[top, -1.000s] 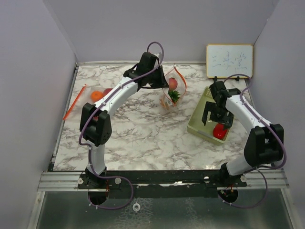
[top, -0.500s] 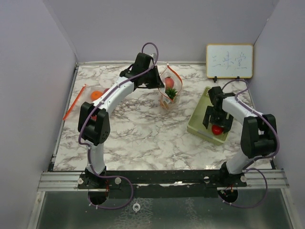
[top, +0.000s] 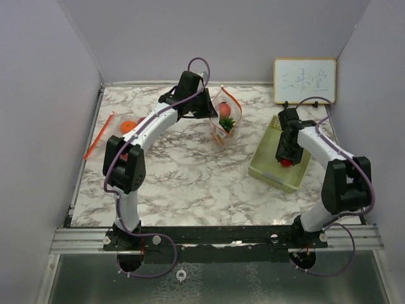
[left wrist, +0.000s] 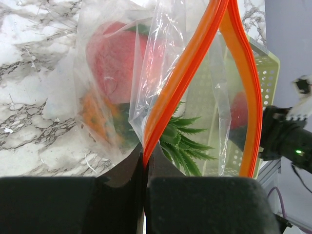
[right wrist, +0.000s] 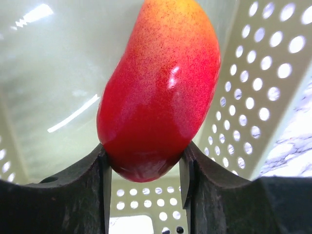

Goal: Place the food in the zip-top bag and seal the zipper
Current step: Pick up the fake fruit from the bin, then place the fake fruit in the zipper food storage bag.

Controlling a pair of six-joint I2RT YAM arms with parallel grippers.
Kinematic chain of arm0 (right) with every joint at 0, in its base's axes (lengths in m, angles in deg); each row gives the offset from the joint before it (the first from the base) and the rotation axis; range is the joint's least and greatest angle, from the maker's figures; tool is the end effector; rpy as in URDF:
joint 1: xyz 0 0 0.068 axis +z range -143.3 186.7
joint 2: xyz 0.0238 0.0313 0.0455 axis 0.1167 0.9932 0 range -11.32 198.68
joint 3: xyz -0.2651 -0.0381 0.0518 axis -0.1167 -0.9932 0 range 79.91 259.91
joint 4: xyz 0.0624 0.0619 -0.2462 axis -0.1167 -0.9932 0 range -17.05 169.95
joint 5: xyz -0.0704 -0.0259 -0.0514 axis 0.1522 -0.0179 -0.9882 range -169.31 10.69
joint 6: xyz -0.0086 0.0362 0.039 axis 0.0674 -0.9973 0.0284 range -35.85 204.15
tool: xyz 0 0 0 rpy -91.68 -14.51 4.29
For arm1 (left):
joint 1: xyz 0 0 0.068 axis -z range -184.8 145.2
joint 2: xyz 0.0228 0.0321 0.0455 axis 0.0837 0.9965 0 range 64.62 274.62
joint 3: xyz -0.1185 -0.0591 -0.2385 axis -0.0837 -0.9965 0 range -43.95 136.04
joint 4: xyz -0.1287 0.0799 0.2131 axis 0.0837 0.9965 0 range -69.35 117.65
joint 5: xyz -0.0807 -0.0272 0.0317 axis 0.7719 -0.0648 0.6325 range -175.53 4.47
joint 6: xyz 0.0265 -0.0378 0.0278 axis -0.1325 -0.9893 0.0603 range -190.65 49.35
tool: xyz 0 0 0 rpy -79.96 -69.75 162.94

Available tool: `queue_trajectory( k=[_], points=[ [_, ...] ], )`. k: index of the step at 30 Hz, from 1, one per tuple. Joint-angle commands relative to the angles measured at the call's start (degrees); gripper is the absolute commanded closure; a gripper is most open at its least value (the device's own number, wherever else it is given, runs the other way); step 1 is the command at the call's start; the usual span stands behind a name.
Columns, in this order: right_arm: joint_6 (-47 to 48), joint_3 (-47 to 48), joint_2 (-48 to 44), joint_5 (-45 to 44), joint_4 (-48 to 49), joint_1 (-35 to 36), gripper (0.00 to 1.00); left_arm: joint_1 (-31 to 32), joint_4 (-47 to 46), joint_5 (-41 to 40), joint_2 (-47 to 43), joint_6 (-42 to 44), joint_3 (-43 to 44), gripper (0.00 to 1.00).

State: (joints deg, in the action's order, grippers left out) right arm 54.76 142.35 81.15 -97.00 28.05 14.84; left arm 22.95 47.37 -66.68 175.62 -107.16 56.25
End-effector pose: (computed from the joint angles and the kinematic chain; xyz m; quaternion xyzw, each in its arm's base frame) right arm 0.2873 0.0300 0.1998 0.1924 0.9668 -0.1229 0.1151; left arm 0.3946 -0.2205 0.3075 0.0047 0.8877 -0.3564 0.2913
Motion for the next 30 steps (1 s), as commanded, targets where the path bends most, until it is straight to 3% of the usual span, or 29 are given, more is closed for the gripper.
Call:
queue_trajectory(
  k=[1,5,8,11,15,19,24,30],
  points=[
    [3.15,5.82,-7.84,1.92,0.01,-0.28,0.97,-0.11,-1.46,0.65,-2.83,0.56,-0.80,1.00],
    [6.41,10.92,-13.61,12.16,0.92,-0.03,0.98,-0.15,-1.98,0.99,-2.10,0.46,-0.25,1.00],
    [8.58,14.38,-16.48,28.63,7.88,0.56,0.97,-0.15,-1.89,1.16,-1.61,0.40,0.31,1.00],
    [8.19,19.53,-15.08,43.62,15.04,1.81,0.96,-0.15,-1.78,1.37,-1.49,0.23,0.72,1.00],
    [8.00,25.27,-10.79,52.54,22.19,6.01,0.95,-0.02,-1.57,1.73,-1.87,0.06,1.12,1.00],
    [4.84,26.72,-6.01,56.98,27.60,9.40,0.95,0.11,-1.43,1.93,-2.51,0.04,1.05,1.00],
    [0.80,23.46,-2.22,55.58,31.76,12.43,0.95,0.20,-0.99,1.51,-3.66,0.12,0.79,1.00],
    [2.31,19.25,-1.24,42.75,26.20,13.04,0.95,0.20,-0.19,1.32,-4.15,0.99,1.43,1.00]
  ],
)
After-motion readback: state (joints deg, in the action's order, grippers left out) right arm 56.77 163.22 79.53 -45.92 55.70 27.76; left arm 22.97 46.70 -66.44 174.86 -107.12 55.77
